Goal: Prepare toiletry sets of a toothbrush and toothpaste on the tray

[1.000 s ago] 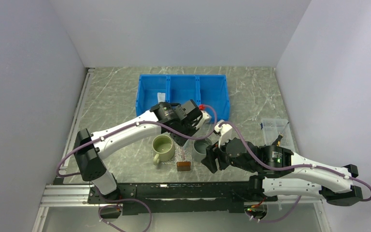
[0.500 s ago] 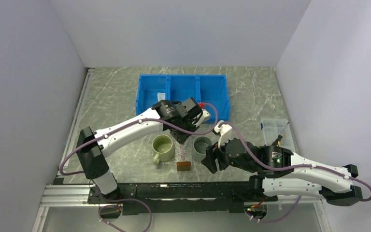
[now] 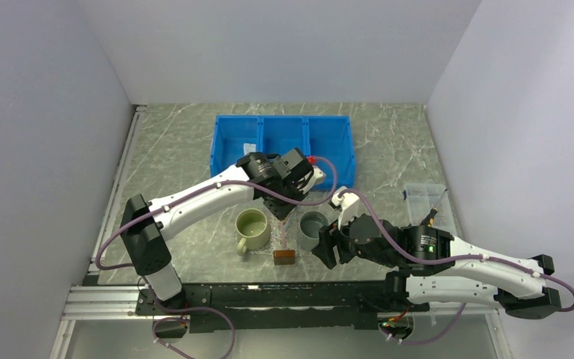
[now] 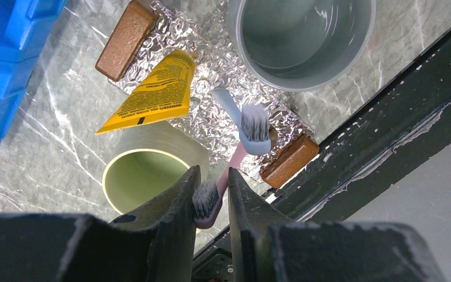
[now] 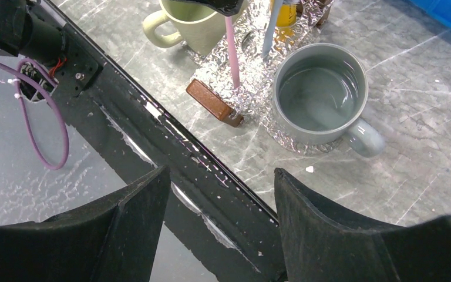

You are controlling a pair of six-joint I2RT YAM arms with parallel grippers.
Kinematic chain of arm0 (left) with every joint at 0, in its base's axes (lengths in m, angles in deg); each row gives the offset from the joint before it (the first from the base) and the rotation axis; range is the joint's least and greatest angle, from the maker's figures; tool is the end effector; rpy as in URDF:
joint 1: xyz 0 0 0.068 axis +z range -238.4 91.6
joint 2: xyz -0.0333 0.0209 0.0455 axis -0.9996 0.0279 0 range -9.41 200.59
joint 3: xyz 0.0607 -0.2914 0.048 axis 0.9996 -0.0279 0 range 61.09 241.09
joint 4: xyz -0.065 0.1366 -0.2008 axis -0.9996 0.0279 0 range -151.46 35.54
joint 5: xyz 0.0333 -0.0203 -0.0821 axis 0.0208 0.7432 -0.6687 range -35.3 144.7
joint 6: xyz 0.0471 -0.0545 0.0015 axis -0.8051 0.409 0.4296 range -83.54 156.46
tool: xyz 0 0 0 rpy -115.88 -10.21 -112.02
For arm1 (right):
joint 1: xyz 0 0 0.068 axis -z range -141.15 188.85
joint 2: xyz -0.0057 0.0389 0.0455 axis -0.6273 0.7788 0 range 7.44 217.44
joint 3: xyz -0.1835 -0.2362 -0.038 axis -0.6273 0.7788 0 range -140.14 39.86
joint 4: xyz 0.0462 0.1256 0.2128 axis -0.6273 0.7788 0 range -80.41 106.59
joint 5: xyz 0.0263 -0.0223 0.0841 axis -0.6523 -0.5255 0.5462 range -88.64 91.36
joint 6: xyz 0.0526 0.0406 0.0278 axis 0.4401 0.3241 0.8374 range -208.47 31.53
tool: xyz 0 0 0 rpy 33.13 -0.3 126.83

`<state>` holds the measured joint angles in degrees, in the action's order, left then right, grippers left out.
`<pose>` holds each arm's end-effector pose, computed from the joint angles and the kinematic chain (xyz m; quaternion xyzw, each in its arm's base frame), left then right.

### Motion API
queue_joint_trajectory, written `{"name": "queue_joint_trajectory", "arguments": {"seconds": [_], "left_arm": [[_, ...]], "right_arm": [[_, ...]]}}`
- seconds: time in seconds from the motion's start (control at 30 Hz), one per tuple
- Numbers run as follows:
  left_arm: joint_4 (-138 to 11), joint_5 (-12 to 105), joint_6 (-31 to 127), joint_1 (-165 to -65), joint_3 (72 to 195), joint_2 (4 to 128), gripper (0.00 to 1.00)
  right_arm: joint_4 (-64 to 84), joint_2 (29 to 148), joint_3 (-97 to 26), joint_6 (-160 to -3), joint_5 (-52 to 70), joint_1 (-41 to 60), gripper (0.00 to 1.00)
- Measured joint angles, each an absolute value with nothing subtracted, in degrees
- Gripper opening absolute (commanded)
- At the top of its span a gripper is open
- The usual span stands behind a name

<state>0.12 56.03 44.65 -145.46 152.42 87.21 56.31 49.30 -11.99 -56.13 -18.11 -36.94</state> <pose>0.1888 -0.2888 0.3204 0.4031 0.8929 -0.0985 0.1749 0.0501 0.1173 0.3313 -0.2557 0.8465 0.2691 0.3817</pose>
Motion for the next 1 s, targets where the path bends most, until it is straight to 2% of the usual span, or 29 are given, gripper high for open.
{"name": "queue_joint_trajectory", "arguments": {"seconds": [0.47, 1.0], "left_arm": [[0.3, 56.0, 44.4, -144.8, 153.4, 88.1, 0.34], [0.4, 56.0, 44.0, -143.9, 154.1, 89.0, 0.35]], "right_arm": [[56.3, 49.3, -12.0, -56.2, -18.1, -36.9, 0.68], [56.3, 49.3, -12.0, -56.3, -18.1, -36.9, 0.68]]}}
